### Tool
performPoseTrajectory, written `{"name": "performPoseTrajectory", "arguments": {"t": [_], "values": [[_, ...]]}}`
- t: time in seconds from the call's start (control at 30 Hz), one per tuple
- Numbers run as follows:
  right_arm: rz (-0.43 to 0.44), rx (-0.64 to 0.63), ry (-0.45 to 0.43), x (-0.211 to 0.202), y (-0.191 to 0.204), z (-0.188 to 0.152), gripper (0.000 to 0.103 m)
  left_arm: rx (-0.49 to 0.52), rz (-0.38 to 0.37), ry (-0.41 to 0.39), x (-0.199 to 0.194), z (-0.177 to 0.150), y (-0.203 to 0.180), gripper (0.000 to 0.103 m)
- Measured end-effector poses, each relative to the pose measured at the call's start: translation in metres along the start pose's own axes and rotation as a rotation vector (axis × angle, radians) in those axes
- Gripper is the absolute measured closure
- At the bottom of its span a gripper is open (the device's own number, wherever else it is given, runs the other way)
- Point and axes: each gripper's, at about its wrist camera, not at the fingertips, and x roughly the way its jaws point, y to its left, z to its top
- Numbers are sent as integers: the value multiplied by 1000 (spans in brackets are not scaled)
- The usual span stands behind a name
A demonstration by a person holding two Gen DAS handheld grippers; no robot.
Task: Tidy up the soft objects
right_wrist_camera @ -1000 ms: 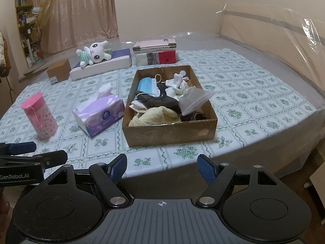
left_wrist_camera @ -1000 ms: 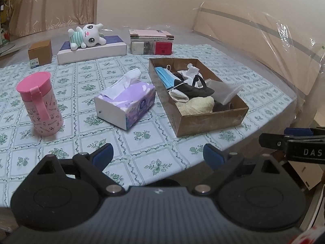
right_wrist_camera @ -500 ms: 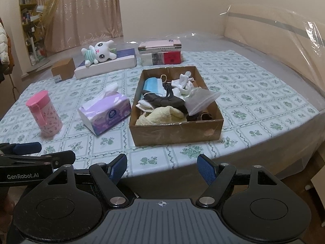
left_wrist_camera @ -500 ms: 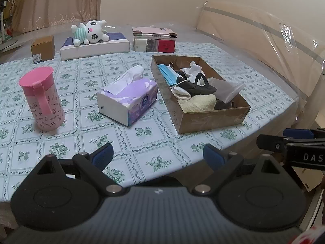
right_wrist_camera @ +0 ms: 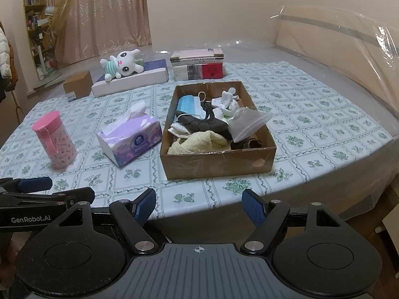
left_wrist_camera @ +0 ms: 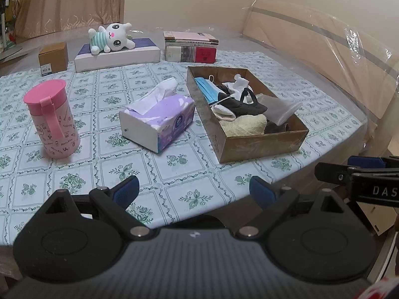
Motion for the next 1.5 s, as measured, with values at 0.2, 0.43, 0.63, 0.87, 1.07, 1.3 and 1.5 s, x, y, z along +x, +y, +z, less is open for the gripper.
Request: {"name": "performPoseTrajectory", "arguments": {"t": [0.2, 0.43, 0.63, 0.87, 1.07, 1.3, 1.5], "values": [[-1, 1, 1, 0, 0, 0, 27, -2, -2, 1, 0, 0, 0, 9], [-5, 7, -5, 1, -1, 2, 27, -1, -1, 0, 1, -1, -1, 9], [-6, 7, -5, 1, -1, 2, 27, -1, -2, 0, 1, 0, -1, 9], [-7, 9, -6, 1, -2, 2, 27, -2, -4, 1, 2, 1, -1, 9], [-5, 9, -6, 1, -2, 3, 27, -1, -2, -3, 2, 2, -1, 9], [-5, 9, -8, 0, -2, 4, 27, 2, 1, -5, 2, 3, 0, 9], [-5, 10, -8, 0, -1, 4, 27, 3, 1, -5, 2, 4, -1, 9]]}}
